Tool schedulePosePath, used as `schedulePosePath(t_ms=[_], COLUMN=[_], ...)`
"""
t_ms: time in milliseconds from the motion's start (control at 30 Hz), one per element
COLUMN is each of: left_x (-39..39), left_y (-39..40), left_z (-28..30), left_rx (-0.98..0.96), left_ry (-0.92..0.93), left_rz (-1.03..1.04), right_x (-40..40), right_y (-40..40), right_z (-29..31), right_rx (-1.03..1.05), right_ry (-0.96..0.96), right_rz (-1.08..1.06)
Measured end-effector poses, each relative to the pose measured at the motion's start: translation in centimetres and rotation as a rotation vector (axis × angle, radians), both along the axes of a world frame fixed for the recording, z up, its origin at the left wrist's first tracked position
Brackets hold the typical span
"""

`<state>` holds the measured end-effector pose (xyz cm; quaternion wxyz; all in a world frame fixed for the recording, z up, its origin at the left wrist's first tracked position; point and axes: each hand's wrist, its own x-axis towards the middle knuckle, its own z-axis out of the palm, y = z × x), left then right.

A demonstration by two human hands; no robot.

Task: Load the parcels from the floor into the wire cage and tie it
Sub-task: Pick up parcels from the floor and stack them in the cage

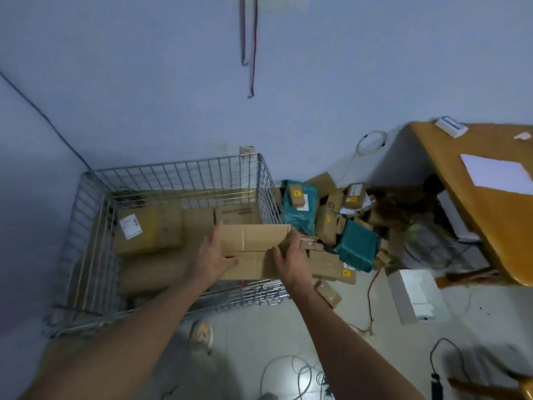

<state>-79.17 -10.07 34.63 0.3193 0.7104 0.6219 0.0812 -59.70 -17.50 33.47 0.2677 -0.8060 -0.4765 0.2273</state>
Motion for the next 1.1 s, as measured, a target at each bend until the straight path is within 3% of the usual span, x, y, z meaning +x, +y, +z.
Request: schedulePosePath(t_ms=[233,500,767,933,1100], left_x=[-6.4,-6.9,-5.2,-3.0,-0.1], left_y=[6.6,14.6,17.9,18.5,18.6], left_z=[-9.0,-21.3,-32.6,-39.2,-44.0], left_rx=[-0.178,-0.27,-0.377,-0.427,-0.328], left_ry=[0.033,0.049,0.058,0.181,0.199], left_rz=[0.021,-0.013,-0.002,0.031,0.081], right_x=[-5.0,-6.6,-2.9,-0.5,2.5], right_y=[8.4,17.2,21.4,23.2,25.0], right_z=[-6.3,-17.9,-30.0,-38.0,-44.0], right_rx=[-0.297,-0.517,-0.717,-0.79,-0.77], right_ry=[0.166,0.122,0.125,0.128,0.215], right_rz=[0.032,-0.014,-0.06,0.009,-0.043])
